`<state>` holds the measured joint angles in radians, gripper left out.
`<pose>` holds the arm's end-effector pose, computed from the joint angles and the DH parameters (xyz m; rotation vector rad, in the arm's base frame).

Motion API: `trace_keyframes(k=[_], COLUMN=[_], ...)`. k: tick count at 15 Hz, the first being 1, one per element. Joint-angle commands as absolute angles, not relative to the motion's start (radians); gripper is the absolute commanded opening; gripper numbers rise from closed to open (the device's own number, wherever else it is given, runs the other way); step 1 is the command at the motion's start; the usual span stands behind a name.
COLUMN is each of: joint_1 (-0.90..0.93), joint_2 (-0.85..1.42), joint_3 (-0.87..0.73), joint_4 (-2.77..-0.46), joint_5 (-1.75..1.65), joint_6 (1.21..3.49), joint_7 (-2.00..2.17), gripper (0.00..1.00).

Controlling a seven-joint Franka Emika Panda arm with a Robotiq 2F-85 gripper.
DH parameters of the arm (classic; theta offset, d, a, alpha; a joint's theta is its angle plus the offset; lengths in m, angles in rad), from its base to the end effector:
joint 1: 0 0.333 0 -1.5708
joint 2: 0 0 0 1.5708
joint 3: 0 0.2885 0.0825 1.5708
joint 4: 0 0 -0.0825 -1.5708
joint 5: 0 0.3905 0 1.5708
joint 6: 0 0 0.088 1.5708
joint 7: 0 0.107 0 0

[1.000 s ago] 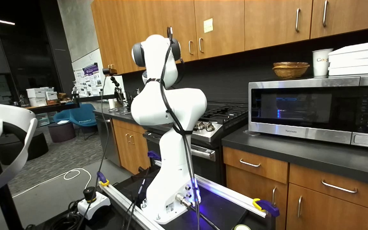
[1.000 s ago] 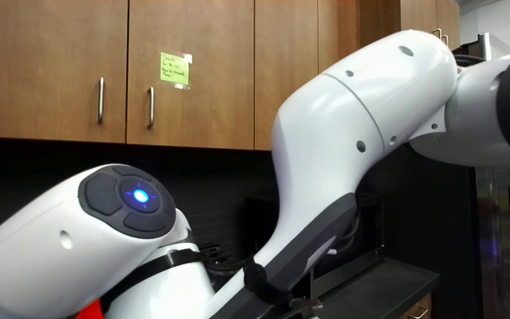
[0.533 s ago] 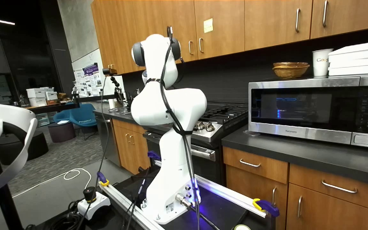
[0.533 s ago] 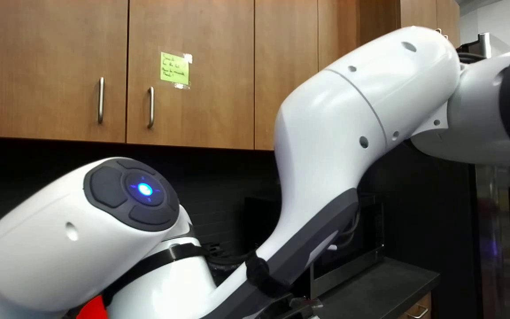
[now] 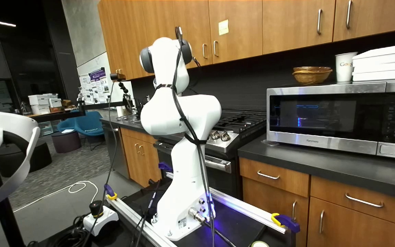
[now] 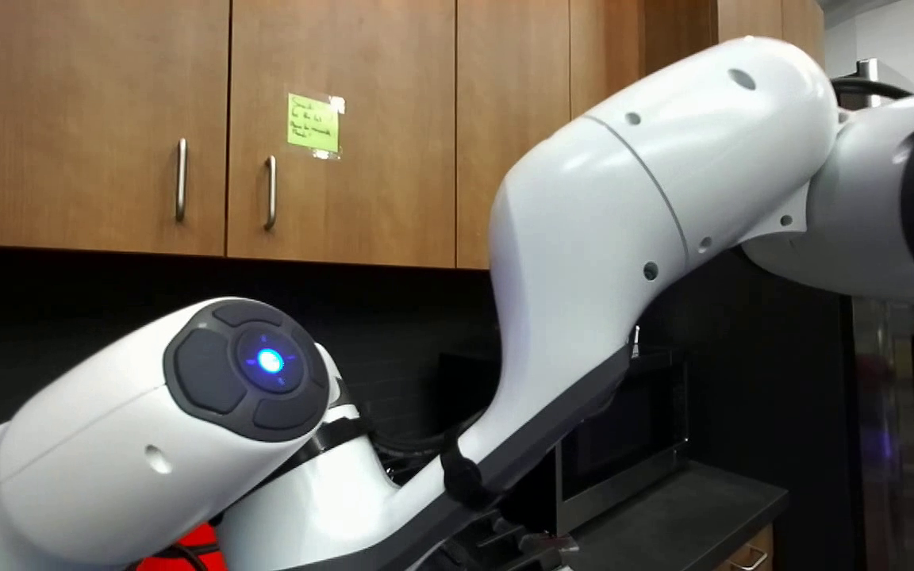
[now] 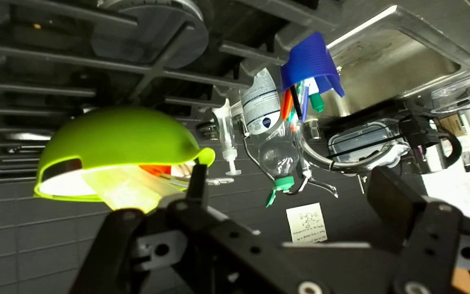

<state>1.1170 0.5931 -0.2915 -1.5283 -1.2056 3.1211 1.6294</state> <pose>0.3926 0.6021 0.3620 -2.2954 -0.6232 -1.2068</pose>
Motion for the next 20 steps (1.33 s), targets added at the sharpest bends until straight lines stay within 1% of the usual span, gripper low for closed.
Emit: trace_keyframes(k=[1,9,15,20], joint_1=[1.175,1.235,1.202,1.176], joint_2=[0.635,0.72,0.832,0.88], joint_3=[-0.384,-0.481,-0.544,-0.569], joint_4=[-1.444,-1.34,-1.182,-1.103], joint_5=[-1.303,-1.468,-1.571,-1.616], joint_6=[3.143,3.177,3.153,3.155], joint_7=[1.725,1.861,1.947,1.984], gripper=[1.0,1.0,1.0,1.0])
